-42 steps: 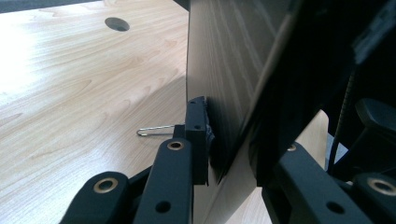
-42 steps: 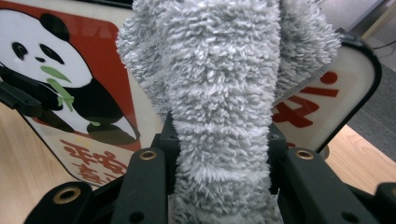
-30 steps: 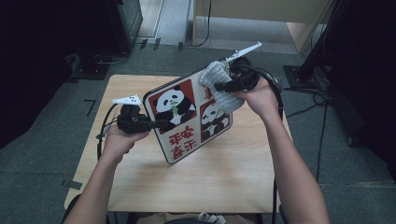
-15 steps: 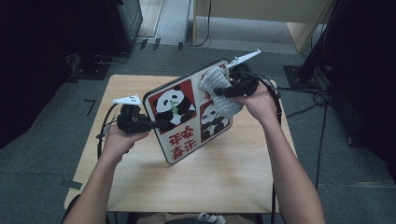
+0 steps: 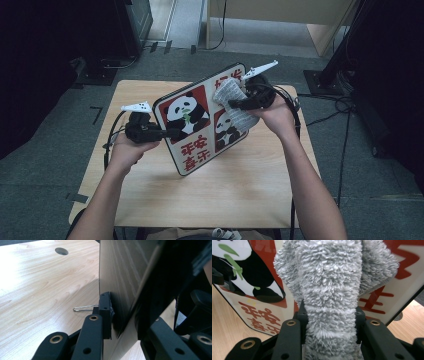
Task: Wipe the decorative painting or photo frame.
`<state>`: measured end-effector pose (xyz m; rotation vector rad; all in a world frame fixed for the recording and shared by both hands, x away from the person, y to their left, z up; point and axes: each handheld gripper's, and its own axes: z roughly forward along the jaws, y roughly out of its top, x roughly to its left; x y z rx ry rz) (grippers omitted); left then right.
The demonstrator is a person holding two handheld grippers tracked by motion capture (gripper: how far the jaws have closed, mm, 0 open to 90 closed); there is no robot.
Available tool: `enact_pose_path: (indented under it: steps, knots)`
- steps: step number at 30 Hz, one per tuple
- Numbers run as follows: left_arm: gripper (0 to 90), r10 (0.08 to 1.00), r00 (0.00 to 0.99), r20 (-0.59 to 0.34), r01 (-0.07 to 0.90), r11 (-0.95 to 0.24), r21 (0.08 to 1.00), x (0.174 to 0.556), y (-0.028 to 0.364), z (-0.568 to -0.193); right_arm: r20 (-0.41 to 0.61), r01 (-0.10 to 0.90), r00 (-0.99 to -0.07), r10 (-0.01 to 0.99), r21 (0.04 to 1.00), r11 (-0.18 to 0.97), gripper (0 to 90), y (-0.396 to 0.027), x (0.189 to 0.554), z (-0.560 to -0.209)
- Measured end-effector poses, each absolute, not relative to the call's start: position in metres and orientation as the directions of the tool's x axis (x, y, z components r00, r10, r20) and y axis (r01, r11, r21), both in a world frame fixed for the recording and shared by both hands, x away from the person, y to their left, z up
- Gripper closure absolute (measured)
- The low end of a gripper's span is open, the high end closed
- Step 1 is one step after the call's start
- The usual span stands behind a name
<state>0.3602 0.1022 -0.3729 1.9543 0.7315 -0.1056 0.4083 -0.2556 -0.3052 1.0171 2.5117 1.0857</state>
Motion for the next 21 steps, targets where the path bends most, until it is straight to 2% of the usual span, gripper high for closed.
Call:
enact_pose_path:
  steps: [21]
  knots:
    - [77.7, 0.444, 0.817, -0.368, 0.527, -0.317, 0.788, 0.361, 0.102, -0.373, 0.091, 0.525, -0.731, 0.676, 0.708, 0.473, 64.0, -0.265, 0.404, -0.331]
